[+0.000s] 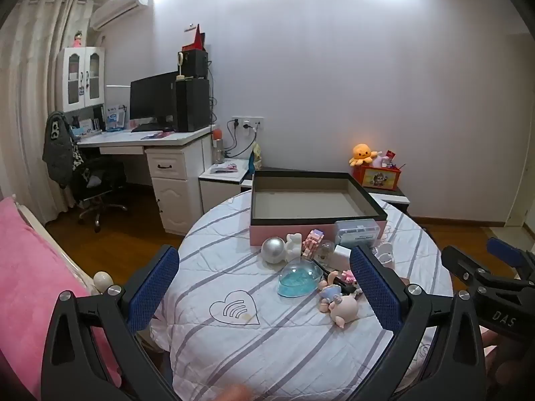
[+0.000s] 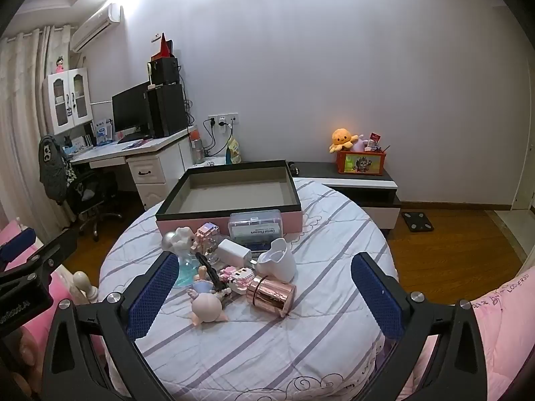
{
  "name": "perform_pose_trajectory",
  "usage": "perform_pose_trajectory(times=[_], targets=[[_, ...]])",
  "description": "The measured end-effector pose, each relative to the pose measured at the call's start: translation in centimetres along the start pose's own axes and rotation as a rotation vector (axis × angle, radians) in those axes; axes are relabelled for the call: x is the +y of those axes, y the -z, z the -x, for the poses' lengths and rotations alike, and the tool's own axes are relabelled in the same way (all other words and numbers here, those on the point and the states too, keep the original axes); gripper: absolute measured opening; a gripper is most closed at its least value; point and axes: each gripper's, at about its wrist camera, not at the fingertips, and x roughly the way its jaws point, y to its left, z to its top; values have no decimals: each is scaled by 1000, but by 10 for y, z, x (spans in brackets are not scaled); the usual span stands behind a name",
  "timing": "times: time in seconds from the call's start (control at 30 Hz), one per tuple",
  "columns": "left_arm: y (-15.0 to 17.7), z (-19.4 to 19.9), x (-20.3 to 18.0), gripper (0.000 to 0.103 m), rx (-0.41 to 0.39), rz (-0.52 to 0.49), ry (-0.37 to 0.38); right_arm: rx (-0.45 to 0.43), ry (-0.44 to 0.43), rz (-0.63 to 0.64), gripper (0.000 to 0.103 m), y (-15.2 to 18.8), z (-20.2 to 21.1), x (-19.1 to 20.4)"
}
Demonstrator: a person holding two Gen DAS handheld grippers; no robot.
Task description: Organize rigid objects
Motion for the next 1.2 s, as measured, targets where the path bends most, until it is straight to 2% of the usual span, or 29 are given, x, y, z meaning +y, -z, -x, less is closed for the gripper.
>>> perform_pose_trajectory(times=[0.1,0.4,0.5,0.87,1.2], targets=[[-1,-1,0,103,-9,5,-16,18,6,8,103,-1,0,1],[1,-2,0,103,-32,20,-2,8,7,11,103,-1,2,3],[-4,8,3,103,-49,13,-11,8,4,11,103,-1,1,4],[-6,8,2,103,-52,24,19,7,4,17,103,-2,2,4],[-4,12,4,103,-72,19,16,5,7,28,103,-2,3,9]])
